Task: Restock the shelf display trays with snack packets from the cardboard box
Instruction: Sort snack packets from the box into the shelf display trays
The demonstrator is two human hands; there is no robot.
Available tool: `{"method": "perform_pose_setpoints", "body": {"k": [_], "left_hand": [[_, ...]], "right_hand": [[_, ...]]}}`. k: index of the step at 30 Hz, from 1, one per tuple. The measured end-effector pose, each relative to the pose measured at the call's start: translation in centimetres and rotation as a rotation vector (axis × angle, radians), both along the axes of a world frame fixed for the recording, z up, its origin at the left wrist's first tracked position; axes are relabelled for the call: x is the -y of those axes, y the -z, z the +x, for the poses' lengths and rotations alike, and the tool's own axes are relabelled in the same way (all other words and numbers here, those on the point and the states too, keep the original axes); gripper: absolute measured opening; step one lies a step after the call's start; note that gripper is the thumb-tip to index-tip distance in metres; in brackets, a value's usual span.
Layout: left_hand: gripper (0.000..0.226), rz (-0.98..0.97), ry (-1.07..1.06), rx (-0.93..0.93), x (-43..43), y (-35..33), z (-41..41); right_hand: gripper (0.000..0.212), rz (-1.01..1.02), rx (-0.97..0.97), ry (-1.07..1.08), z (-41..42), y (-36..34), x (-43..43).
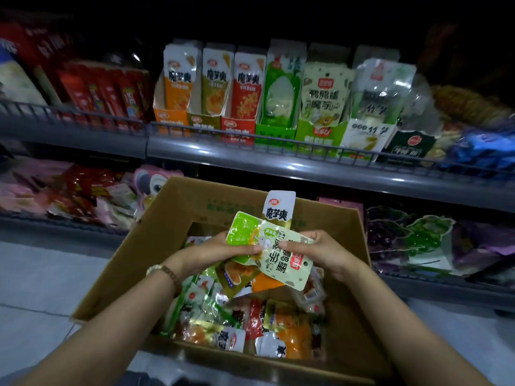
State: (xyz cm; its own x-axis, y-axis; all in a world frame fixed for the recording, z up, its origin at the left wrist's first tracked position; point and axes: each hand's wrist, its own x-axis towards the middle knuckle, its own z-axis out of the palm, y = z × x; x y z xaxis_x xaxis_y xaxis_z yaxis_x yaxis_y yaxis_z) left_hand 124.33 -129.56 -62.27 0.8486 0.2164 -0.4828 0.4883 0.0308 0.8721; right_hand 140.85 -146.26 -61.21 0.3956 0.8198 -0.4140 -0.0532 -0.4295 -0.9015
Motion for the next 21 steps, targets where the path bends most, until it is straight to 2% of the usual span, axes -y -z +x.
{"method": "perform_pose_setpoints", "body": {"k": [3,7,11,15,21], "left_hand": [[0.027,-0.094,-0.030,0.055,0.7,-1.8,0.2],[0.023,-0.193,-0.154,0.145,1.2,-3.4,0.1],[0.017,-0.340,-0.243,0.213,2.3,-4.7,0.1],[0.037,-0.226,-0.240,0.222,3.4,-5.4,0.3],[0.032,-0.035,-0.245,0.315,3.4,-7.1,0.7]], "right_hand": [[0.016,0.063,-0.046,0.049,-0.3,-1.5,0.0],[0.038,0.128,-0.085,0.142,-1.0,-2.7,0.0],[0.048,0.228,-0.171,0.308,-1.7,-3.7,-0.7],[0.036,0.290,-0.247,0.445,-2.2,-4.2,-1.5],[0.035,0.291,-0.145,0.474,-1.8,-4.8,-1.3]]}}
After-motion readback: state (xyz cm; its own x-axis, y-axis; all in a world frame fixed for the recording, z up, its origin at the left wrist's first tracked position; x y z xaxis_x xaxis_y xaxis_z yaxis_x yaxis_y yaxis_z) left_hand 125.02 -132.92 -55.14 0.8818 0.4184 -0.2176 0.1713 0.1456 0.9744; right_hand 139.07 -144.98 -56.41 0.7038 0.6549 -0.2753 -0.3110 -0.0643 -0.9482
